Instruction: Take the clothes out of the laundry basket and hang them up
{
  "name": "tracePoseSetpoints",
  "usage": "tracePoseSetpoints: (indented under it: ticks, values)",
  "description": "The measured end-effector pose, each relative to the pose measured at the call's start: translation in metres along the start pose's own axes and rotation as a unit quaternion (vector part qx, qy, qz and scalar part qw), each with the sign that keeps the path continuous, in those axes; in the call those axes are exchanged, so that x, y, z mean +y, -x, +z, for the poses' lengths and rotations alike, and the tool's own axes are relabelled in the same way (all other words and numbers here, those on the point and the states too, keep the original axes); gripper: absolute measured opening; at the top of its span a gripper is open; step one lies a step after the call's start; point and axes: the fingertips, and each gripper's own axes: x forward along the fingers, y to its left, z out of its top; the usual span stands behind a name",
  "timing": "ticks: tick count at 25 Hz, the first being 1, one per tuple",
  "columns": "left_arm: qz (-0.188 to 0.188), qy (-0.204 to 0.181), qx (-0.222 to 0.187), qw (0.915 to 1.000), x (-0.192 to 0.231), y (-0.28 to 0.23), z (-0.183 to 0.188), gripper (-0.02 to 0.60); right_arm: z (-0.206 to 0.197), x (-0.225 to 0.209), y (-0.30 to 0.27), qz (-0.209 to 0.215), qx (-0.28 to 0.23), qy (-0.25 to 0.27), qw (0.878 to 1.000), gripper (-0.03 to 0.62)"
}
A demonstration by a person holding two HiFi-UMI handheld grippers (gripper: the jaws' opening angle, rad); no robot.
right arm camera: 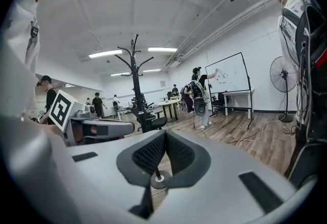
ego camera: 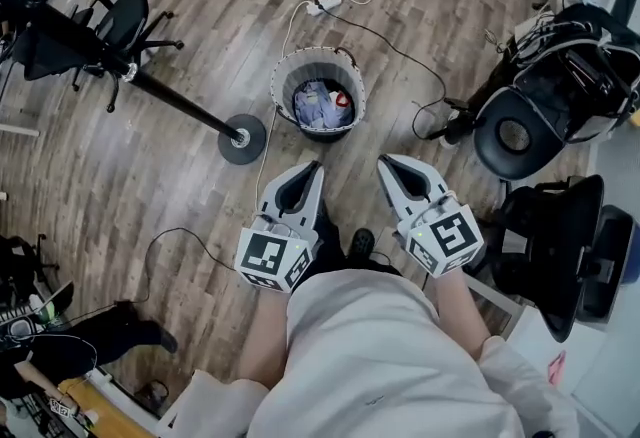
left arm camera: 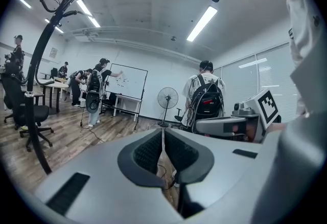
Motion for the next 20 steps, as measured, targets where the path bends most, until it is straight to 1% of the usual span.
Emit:
tracePoseSetpoints:
  ticks: [3, 4, 8, 10, 15, 20]
  values:
    - [-0.004, -0.002, 0.006, 1.0000, 0.019, -0.008, 0.004, 0.025, 0.007, -0.003, -0.018, -0.009, 0.005, 0.001, 1.000, 0.011]
    - [-0.004, -0.002, 0.008, 1.0000, 0.027, -0.010, 0.006, 0.026, 0.009, -0.003, -0.025, -0.010, 0.005, 0.002, 1.000, 0.030]
    - [-0.011, -0.002, 0.008, 0.9999, 0.057, -0.022, 0.016, 0.034, 0.021, -0.009, -0.052, -0.021, 0.005, 0.005, 1.000, 0.047]
    - [-0.015, -0.004, 0.010, 0.9998, 0.069, -0.027, 0.019, 0.085, 0.026, -0.012, -0.063, -0.027, 0.006, 0.002, 1.000, 0.057]
    - [-0.026, -0.009, 0.012, 0.9995, 0.094, -0.039, 0.019, 0.114, 0.027, -0.014, -0.090, -0.029, 0.005, -0.003, 1.000, 0.117]
    - [-0.036, -0.015, 0.015, 0.9991, 0.116, -0.046, 0.023, 0.138, 0.029, -0.014, -0.114, -0.035, 0.004, -0.007, 0.999, 0.144]
